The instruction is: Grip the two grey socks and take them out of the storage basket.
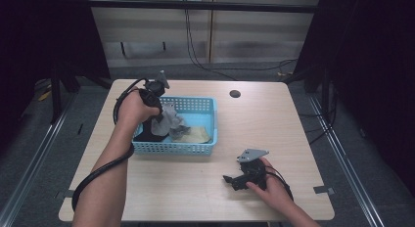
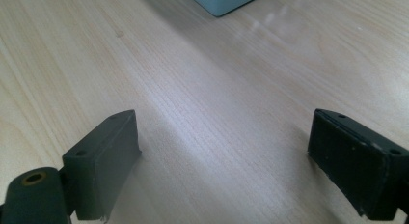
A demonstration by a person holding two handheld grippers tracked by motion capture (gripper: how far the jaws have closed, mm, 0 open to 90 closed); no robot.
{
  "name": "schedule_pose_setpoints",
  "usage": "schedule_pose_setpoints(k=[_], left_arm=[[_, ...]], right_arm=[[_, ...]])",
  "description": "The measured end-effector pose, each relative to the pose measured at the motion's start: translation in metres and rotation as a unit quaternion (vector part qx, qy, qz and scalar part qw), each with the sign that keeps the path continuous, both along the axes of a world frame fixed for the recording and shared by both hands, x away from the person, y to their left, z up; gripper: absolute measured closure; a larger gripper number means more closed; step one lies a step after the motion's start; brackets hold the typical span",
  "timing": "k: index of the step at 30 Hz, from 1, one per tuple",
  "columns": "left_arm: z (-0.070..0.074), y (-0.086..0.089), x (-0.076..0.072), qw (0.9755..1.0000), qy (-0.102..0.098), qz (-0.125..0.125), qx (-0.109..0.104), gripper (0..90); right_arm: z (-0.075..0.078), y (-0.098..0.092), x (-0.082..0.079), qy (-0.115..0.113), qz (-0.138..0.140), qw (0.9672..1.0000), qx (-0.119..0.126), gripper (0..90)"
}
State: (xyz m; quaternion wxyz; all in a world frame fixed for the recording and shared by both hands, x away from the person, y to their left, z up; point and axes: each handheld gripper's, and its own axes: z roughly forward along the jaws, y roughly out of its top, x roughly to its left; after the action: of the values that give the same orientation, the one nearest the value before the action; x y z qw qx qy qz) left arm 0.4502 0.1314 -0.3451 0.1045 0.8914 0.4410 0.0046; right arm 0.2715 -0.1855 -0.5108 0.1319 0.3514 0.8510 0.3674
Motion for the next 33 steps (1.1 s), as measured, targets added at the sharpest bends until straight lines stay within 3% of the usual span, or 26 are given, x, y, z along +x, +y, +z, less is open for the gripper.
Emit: schedule_pose_setpoints(k=[7,17,23,33], left_arm=[[0.011,-0.001,0.001,0.9999,0.014,-0.006,0.008,85.5],[0.030,-0.002,-0.004,0.9997,0.018,-0.017,-0.001,85.4],[0.036,-0.004,-0.015,0.9992,0.028,-0.029,0.000,85.4],[0.045,-0.013,-0.046,0.9973,0.018,-0.071,-0.005,85.4]], right_arm=[[0.000,0.000,0.000,0.000,0.000,1.0000,0.000,10.3],[0.000,0.000,0.000,0.000,0.000,1.0000,0.000,10.3],[0.000,0.000,0.000,-0.001,0.000,1.0000,0.000,10.3],[0.000,0.000,0.000,0.000,0.000,1.0000,0.000,10.3]])
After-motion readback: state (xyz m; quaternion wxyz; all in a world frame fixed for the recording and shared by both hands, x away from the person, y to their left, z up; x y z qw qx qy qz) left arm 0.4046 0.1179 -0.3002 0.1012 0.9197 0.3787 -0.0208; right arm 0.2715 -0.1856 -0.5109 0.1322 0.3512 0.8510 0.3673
